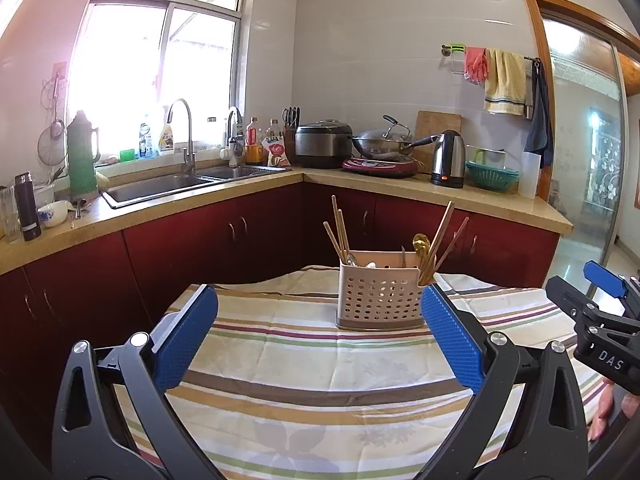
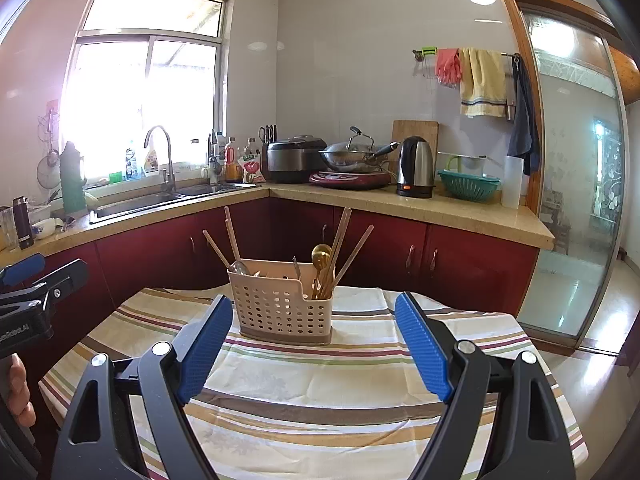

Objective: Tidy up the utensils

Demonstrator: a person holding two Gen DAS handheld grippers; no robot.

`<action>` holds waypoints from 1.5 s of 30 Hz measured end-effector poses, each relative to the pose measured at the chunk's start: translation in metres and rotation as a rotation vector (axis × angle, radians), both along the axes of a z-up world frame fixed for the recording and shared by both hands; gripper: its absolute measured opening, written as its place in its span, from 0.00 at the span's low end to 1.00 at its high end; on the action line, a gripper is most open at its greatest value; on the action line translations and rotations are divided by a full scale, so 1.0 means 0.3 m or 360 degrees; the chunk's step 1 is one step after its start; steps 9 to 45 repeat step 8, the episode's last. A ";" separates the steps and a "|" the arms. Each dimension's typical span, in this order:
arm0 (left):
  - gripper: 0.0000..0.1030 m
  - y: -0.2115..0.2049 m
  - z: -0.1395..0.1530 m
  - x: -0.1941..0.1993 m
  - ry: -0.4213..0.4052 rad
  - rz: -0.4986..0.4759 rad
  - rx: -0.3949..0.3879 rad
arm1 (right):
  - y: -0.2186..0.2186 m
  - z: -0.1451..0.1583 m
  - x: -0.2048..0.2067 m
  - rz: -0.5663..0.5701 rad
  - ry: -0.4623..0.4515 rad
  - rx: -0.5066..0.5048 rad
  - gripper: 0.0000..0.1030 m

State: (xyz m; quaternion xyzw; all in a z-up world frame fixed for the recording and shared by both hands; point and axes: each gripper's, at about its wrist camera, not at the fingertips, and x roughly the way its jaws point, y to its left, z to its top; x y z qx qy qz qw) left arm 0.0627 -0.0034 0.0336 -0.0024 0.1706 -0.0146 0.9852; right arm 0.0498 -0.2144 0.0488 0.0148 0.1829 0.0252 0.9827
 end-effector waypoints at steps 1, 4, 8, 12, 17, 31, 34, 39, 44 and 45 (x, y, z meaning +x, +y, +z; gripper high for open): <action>0.96 0.001 -0.005 0.010 0.0003 0.0003 0.0002 | -0.005 -0.005 0.007 0.0000 0.0007 0.0006 0.79; 0.96 0.011 -0.025 0.044 0.0033 0.0004 -0.0018 | -0.015 -0.026 0.030 -0.0009 0.0035 0.0016 0.79; 0.96 0.026 -0.068 0.107 0.0092 0.0005 -0.0028 | -0.051 -0.072 0.080 -0.0045 0.0079 0.0037 0.81; 0.96 0.026 -0.068 0.107 0.0092 0.0005 -0.0028 | -0.051 -0.072 0.080 -0.0045 0.0079 0.0037 0.81; 0.96 0.026 -0.068 0.107 0.0092 0.0005 -0.0028 | -0.051 -0.072 0.080 -0.0045 0.0079 0.0037 0.81; 0.96 0.026 -0.068 0.107 0.0092 0.0005 -0.0028 | -0.051 -0.072 0.080 -0.0045 0.0079 0.0037 0.81; 0.96 0.026 -0.068 0.107 0.0092 0.0005 -0.0028 | -0.051 -0.072 0.080 -0.0045 0.0079 0.0037 0.81; 0.96 0.026 -0.068 0.107 0.0092 0.0005 -0.0028 | -0.051 -0.072 0.080 -0.0045 0.0079 0.0037 0.81; 0.96 0.026 -0.068 0.107 0.0092 0.0005 -0.0028 | -0.051 -0.072 0.080 -0.0045 0.0079 0.0037 0.81; 0.96 0.026 -0.068 0.107 0.0092 0.0005 -0.0028 | -0.051 -0.072 0.080 -0.0045 0.0079 0.0037 0.81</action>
